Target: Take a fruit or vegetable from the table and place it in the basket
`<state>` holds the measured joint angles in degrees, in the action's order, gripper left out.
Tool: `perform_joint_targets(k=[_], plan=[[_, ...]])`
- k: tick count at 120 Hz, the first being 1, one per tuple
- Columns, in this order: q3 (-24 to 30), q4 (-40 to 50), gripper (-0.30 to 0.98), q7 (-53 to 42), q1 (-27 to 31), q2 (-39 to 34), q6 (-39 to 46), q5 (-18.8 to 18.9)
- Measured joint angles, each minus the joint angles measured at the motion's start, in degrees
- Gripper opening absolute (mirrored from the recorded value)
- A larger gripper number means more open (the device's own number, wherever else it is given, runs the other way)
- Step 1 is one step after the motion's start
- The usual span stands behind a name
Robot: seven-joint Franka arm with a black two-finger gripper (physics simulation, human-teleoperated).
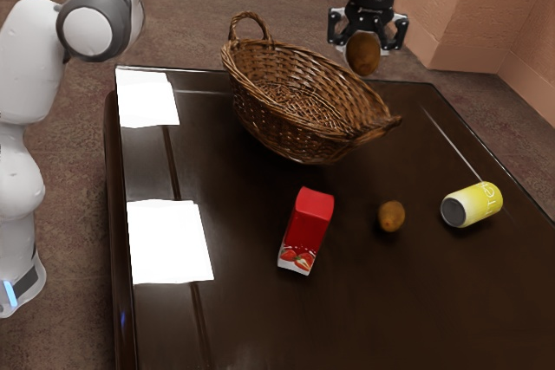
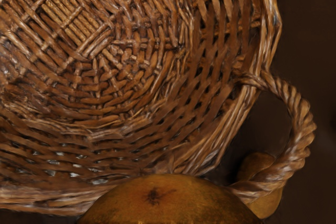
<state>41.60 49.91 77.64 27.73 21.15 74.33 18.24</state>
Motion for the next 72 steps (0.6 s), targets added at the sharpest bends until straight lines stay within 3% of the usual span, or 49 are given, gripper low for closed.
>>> perform_joint_targets(k=[16,27,46,57,72], plan=[[-3.94,-1.11,0.28,-2.08,6.05,0.54,-1.99,3.22],[-7.00,-1.58,0.26,-3.84,6.78,2.41,-0.56,4.30],[-7.69,-1.48,0.26,-6.47,6.84,3.28,2.50,4.54],[-7.87,-1.20,0.47,-7.94,6.83,3.26,4.40,3.04],[-7.55,-0.40,0.60,-9.50,6.84,3.01,6.00,1.61]])
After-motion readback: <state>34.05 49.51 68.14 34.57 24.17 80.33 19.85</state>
